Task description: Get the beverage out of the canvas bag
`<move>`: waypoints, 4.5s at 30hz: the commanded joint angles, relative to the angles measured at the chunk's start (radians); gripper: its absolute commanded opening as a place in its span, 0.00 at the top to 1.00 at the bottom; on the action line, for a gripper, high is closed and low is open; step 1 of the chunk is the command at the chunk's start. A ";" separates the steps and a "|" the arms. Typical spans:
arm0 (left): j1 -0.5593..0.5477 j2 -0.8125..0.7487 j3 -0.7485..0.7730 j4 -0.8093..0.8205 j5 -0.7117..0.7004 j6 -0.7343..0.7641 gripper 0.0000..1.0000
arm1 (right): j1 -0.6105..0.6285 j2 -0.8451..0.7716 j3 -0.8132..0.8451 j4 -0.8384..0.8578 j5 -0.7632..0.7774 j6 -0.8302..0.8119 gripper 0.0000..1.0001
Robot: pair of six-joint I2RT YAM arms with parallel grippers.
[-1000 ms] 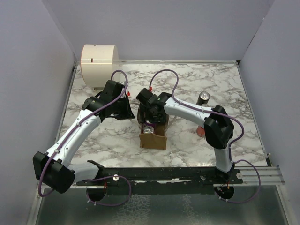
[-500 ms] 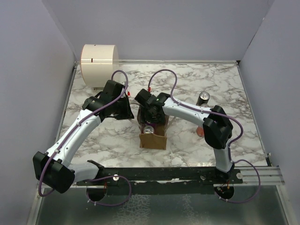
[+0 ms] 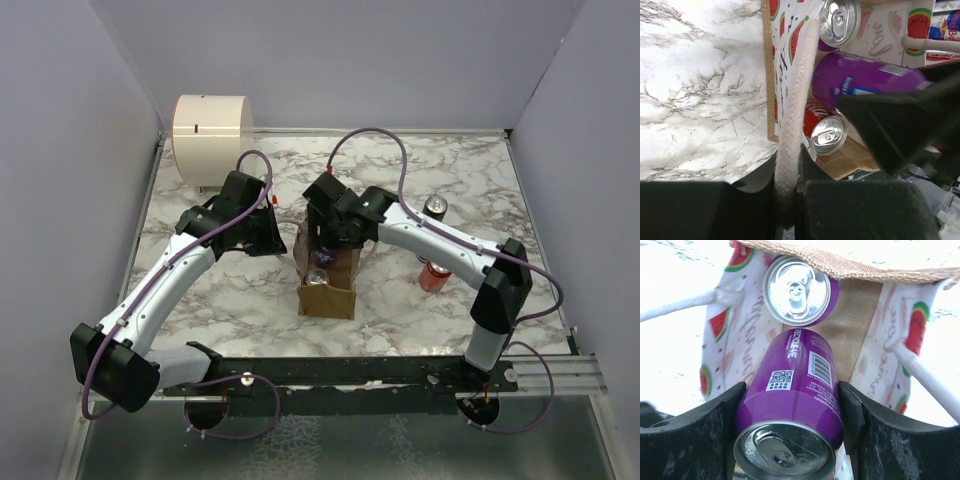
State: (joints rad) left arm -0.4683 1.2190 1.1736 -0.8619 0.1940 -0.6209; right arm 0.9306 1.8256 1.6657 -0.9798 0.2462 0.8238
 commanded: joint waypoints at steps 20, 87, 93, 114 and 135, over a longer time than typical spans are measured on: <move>0.003 0.004 -0.012 0.023 0.011 -0.074 1.00 | 0.010 -0.529 -0.029 0.391 0.078 -0.457 0.98; 0.003 0.068 0.053 0.009 -0.010 -0.033 1.00 | -0.549 0.127 -0.062 0.242 -0.188 -0.457 0.96; 0.003 0.066 0.047 0.009 -0.011 -0.034 1.00 | -0.553 0.122 -0.090 0.255 -0.182 -0.468 0.90; 0.004 0.056 0.024 0.027 0.001 -0.044 1.00 | -0.555 0.074 -0.116 0.238 -0.187 -0.520 0.37; 0.003 0.065 0.031 0.039 0.009 -0.054 1.00 | -0.555 -0.137 -0.066 0.179 -0.336 -0.484 0.16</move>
State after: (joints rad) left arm -0.4683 1.2819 1.2022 -0.8455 0.1963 -0.6651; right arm 0.3836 1.7763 1.5845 -0.7742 0.0151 0.3099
